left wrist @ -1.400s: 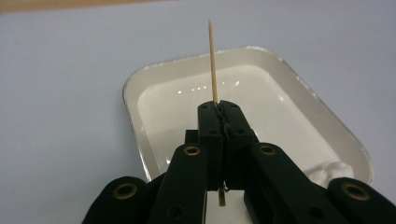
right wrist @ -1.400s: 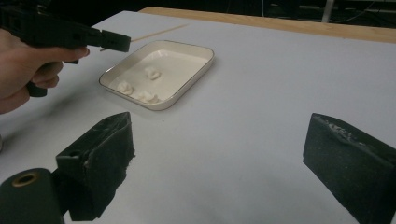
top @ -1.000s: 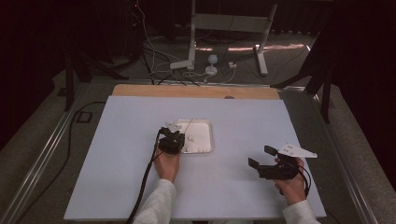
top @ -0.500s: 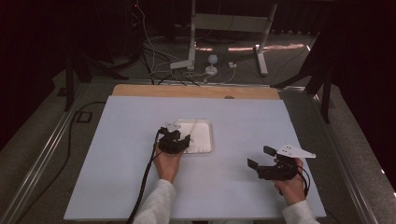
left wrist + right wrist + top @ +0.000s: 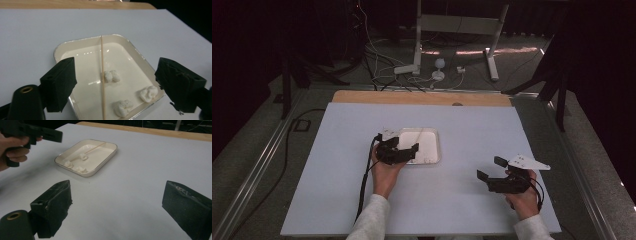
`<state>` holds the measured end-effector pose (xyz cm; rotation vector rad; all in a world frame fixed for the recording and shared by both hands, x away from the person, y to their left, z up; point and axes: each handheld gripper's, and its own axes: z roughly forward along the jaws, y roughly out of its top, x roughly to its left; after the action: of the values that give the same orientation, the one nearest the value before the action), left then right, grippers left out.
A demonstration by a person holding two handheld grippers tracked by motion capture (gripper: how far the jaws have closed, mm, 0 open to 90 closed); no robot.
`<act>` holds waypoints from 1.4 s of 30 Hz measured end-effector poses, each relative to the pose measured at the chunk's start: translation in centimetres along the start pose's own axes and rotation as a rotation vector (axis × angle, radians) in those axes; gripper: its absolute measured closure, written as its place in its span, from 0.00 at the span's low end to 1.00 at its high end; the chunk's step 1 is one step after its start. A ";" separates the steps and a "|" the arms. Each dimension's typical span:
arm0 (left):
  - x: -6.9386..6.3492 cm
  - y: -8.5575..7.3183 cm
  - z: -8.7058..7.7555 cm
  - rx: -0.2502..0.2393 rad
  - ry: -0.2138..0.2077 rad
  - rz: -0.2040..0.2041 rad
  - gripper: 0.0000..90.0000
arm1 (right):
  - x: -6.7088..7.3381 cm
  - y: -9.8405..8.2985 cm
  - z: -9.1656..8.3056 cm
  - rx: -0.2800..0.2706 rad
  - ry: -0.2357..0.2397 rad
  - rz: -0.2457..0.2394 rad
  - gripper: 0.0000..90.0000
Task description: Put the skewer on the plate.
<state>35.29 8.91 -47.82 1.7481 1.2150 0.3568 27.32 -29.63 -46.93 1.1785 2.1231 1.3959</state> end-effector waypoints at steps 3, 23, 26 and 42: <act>0.4 0.3 -1.1 -0.027 -0.016 -0.012 0.12 | 0.0 0.0 0.0 -0.002 0.000 -0.002 0.10; 2.1 0.2 -8.4 -0.128 0.001 0.143 0.00 | 0.2 -0.1 -0.1 -0.022 -0.009 -0.007 0.10; 2.7 -0.2 -9.4 -0.134 0.003 0.148 0.00 | 0.3 -0.1 0.0 -0.021 -0.008 -0.009 0.10; 4.8 -3.9 -13.7 -0.172 0.018 0.218 0.00 | 0.6 -0.3 0.0 -0.037 -0.009 -0.008 0.09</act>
<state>25.95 20.47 -45.25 1.7326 0.9775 0.5897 26.82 -29.21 -47.14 1.1582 2.0848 1.4176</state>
